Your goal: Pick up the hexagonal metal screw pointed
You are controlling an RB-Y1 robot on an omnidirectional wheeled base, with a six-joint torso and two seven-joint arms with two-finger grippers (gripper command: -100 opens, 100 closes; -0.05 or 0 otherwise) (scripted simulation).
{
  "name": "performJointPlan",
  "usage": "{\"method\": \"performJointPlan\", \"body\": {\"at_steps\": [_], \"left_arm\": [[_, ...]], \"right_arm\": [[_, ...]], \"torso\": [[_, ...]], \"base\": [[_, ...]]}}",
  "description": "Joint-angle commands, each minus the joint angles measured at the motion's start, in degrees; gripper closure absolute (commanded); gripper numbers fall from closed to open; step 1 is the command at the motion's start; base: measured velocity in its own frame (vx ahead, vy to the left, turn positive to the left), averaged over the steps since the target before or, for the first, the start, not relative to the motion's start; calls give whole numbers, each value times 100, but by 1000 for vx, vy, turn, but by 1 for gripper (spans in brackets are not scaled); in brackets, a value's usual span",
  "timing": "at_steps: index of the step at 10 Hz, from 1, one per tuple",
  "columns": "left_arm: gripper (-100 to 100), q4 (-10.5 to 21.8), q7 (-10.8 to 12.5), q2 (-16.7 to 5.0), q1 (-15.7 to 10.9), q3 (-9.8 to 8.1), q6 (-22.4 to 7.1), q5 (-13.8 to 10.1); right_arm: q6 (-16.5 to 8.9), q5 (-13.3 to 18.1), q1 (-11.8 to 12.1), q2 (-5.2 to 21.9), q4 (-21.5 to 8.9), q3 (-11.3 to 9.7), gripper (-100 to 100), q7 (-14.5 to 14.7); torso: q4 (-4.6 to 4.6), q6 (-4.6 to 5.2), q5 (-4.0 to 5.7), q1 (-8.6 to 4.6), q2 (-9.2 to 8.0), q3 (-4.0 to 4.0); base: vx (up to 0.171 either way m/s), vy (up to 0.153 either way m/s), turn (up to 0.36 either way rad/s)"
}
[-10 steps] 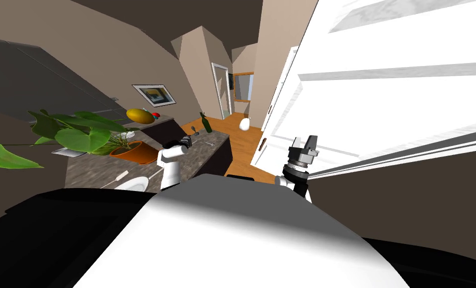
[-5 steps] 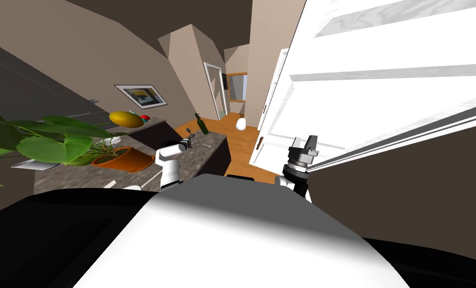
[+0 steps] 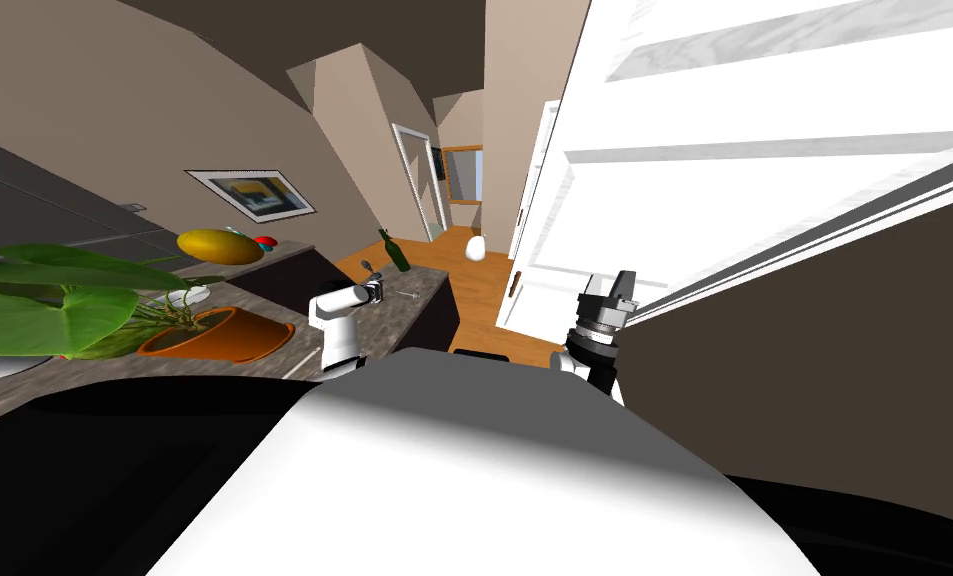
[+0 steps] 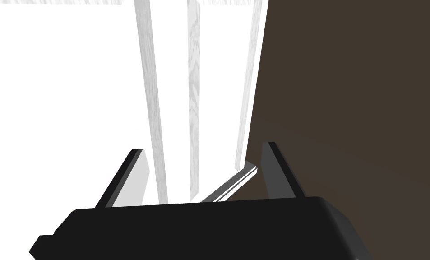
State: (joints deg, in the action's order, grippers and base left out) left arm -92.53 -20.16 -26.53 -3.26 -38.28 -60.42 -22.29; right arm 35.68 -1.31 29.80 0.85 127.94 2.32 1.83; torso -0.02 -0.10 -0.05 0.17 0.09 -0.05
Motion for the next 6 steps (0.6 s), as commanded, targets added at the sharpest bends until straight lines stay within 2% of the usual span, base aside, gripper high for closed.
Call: {"method": "performJointPlan", "body": {"at_steps": [1,2,4,5,6], "left_arm": [[-100,15,-25,4,3,-19,-195,-15],[-100,187,-139,-36,-117,-118,-408,-60],[-100,187,-139,-36,-117,-118,-617,-60],[-100,350,-249,-77,-235,-205,-851,-96],[-100,350,-249,-77,-235,-205,-989,-96]], "right_arm": [[0,0,0,0,0,0,0,0],[0,0,1,0,0,0,0,0],[0,0,0,0,0,0,0,0],[0,0,1,0,0,0,0,0],[0,0,-1,0,0,0,0,0]], "torso": [[0,0,0,0,0,0],[0,-3,0,-4,0,0],[0,-1,0,-1,2,-1],[0,-3,1,-4,1,-1],[0,4,0,-1,2,-1]], "base": [[0,18,12],[3,22,-202],[1,25,-66],[0,30,-195],[1,37,-144]]}}
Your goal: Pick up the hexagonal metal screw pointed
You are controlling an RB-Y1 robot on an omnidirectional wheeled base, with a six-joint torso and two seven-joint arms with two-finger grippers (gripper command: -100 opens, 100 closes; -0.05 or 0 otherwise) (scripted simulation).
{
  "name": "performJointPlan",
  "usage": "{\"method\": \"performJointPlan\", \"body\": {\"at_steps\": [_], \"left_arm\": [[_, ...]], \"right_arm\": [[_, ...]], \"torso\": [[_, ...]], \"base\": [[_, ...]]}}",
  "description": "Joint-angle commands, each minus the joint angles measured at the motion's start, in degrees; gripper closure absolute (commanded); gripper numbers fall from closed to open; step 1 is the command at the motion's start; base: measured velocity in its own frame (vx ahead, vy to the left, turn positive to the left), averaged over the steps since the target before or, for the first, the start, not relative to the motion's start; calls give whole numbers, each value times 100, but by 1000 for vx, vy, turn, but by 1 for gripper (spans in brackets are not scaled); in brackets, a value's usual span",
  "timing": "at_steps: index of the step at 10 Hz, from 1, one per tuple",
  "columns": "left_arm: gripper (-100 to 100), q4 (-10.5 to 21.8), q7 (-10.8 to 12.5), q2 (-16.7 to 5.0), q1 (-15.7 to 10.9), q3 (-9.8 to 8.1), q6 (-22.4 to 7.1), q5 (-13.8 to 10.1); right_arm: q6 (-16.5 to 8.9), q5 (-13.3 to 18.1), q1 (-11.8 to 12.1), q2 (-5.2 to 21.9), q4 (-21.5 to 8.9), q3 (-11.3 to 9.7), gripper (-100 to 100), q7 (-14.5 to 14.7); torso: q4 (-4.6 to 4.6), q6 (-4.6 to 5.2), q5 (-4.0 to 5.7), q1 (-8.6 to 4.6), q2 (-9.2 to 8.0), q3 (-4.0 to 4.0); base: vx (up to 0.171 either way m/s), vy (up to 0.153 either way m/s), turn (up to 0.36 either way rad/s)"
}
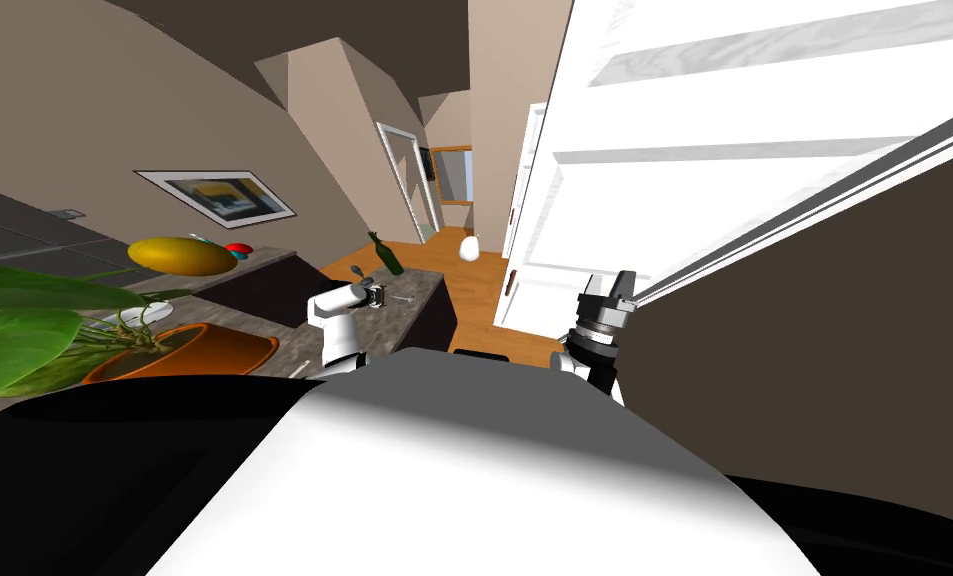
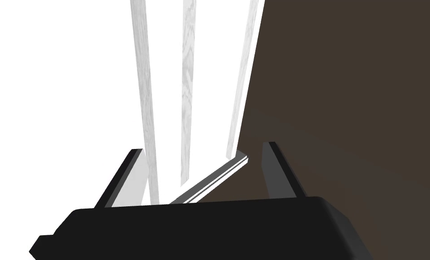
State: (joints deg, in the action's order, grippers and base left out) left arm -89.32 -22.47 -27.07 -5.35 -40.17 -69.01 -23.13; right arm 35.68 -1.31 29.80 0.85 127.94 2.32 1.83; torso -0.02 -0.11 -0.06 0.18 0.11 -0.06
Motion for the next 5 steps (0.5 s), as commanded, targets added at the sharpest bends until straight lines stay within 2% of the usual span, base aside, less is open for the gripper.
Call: {"method": "performJointPlan", "body": {"at_steps": [1,2,5], "left_arm": [[-100,30,-18,-22,-26,-17,-168,-12],[-100,185,-125,-65,-142,-94,-400,-39],[-100,331,-228,-111,-257,-160,-891,-55]], "right_arm": [[0,0,0,0,0,0,0,0],[0,0,0,0,0,0,0,0],[0,0,0,0,0,0,0,0]], "torso": [[0,0,0,0,0,0],[0,-3,1,-5,0,0],[0,3,0,3,2,-1]], "base": [[1,19,9],[0,27,-205],[3,42,-132]]}}
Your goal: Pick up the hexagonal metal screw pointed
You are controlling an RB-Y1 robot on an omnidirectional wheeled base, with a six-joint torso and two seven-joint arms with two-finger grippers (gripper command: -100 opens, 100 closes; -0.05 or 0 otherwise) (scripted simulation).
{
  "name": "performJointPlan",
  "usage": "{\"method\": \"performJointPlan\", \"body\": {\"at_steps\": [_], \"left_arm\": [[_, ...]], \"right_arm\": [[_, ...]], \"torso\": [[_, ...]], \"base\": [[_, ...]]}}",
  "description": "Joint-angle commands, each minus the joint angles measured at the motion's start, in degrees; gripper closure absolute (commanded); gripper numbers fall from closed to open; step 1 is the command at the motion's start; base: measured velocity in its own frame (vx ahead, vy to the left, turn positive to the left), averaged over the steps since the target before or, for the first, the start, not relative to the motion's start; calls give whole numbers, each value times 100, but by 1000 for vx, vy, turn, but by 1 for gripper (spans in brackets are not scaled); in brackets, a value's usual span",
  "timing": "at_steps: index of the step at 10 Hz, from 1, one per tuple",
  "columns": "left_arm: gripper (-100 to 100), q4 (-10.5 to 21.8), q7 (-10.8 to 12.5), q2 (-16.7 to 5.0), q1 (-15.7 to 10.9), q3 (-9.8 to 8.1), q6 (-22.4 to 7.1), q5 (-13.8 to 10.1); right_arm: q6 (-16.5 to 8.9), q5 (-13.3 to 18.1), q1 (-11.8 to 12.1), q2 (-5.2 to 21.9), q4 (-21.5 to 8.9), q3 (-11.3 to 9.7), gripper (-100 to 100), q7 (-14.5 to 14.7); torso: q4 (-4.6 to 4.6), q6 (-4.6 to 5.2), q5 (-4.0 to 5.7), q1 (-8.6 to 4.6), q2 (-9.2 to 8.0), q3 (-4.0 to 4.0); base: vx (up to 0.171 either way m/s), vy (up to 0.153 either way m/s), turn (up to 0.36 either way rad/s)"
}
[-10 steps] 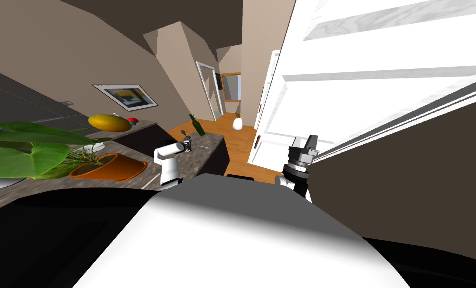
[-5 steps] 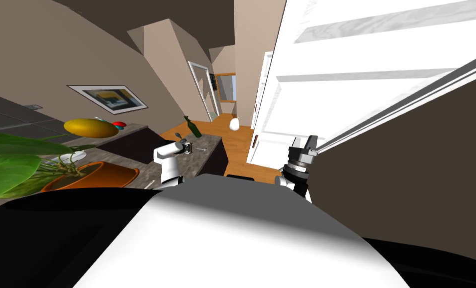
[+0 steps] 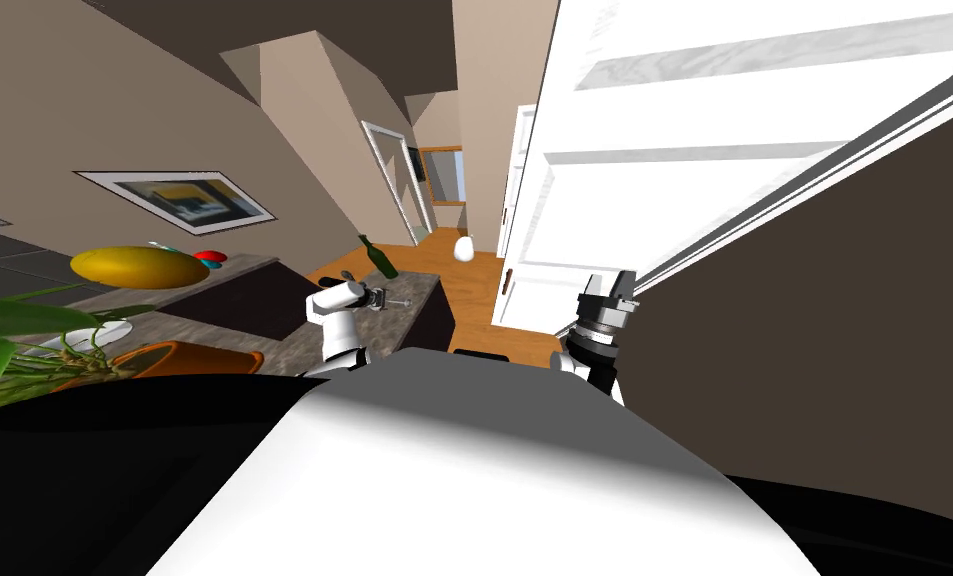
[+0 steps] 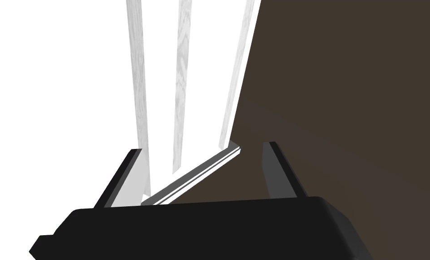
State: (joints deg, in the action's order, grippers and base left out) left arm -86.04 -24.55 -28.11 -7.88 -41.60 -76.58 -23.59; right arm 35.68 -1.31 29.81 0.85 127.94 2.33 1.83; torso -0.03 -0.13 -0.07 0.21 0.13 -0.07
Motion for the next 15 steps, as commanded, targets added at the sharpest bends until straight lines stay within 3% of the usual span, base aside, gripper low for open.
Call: {"method": "performJointPlan", "body": {"at_steps": [1,6,15], "left_arm": [[-100,3,-19,-7,-3,-18,-194,-10],[-100,395,-296,-152,-313,-150,-1061,-4],[-100,897,-623,-328,-627,-182,-2465,129]], "right_arm": [[0,0,0,0,0,0,0,0],[0,0,0,0,0,0,0,0],[0,0,0,0,0,0,0,0]], "torso": [[0,0,0,0,0,0],[0,-1,0,0,1,-1],[0,0,1,-3,0,0]], "base": [[4,19,17],[5,42,-132],[2,43,-90]]}}
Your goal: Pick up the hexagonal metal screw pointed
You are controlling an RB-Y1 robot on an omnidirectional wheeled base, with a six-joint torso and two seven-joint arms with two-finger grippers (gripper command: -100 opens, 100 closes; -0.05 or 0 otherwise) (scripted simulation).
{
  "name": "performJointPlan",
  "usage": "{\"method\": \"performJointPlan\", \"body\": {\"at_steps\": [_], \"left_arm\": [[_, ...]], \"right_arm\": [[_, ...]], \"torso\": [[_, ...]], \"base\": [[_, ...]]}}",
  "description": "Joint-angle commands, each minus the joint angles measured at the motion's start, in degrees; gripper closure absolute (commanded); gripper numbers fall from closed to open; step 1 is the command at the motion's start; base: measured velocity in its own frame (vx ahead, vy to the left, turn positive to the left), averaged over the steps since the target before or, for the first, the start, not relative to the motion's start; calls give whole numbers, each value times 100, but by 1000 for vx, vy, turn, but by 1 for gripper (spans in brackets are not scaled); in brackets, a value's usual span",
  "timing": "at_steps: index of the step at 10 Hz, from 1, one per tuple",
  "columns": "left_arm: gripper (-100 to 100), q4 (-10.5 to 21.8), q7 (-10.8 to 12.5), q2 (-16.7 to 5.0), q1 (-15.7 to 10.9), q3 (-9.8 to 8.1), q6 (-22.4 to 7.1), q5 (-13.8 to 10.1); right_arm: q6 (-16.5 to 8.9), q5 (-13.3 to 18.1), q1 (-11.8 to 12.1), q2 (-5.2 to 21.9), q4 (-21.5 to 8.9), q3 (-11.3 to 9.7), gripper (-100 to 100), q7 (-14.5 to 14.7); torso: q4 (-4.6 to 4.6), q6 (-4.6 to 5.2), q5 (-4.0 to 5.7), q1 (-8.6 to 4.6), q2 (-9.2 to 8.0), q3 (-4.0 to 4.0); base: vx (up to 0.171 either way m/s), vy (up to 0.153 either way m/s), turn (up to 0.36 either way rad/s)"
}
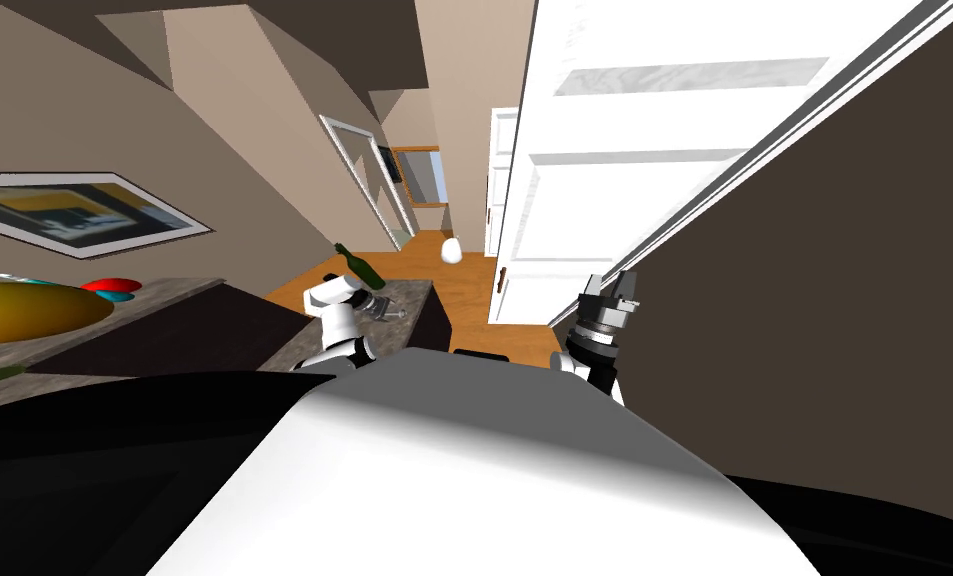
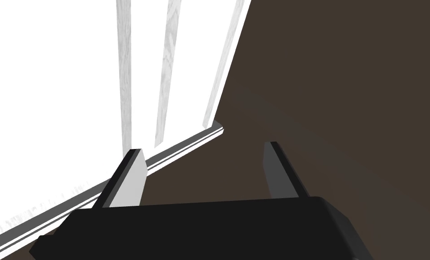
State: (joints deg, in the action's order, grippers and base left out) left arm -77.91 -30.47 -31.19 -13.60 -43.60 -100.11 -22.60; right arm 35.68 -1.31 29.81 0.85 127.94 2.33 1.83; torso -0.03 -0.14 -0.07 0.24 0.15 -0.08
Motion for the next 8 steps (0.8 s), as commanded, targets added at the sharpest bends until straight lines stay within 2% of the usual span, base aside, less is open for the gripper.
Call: {"method": "performJointPlan", "body": {"at_steps": [1,3,4,5,6,8], "left_arm": [[-100,150,-71,-40,-89,27,-286,59],[-100,233,-122,-67,-128,44,-506,102],[-100,205,-100,-50,-117,44,-432,93],[0,211,-106,-51,-119,45,-451,96],[-100,312,-81,10,-112,115,-273,109],[-100,438,-51,85,-104,202,-54,127]], "right_arm": [[0,0,0,0,0,0,0,0],[0,0,0,0,0,0,0,0],[0,0,0,0,0,0,0,0],[0,0,0,0,0,0,0,0],[0,0,0,0,0,0,0,0],[0,0,0,0,0,0,0,0]], "torso": [[0,0,0,0,0,0],[-1,-1,-1,3,2,-2],[0,-2,-1,0,-2,1],[0,-2,1,-9,-2,1],[0,-2,3,-16,-2,1],[1,-2,3,-16,-5,3]], "base": [[19,65,-102],[1,55,-50],[-3,22,-10],[0,0,0],[-6,9,-13],[-16,14,-13]]}}
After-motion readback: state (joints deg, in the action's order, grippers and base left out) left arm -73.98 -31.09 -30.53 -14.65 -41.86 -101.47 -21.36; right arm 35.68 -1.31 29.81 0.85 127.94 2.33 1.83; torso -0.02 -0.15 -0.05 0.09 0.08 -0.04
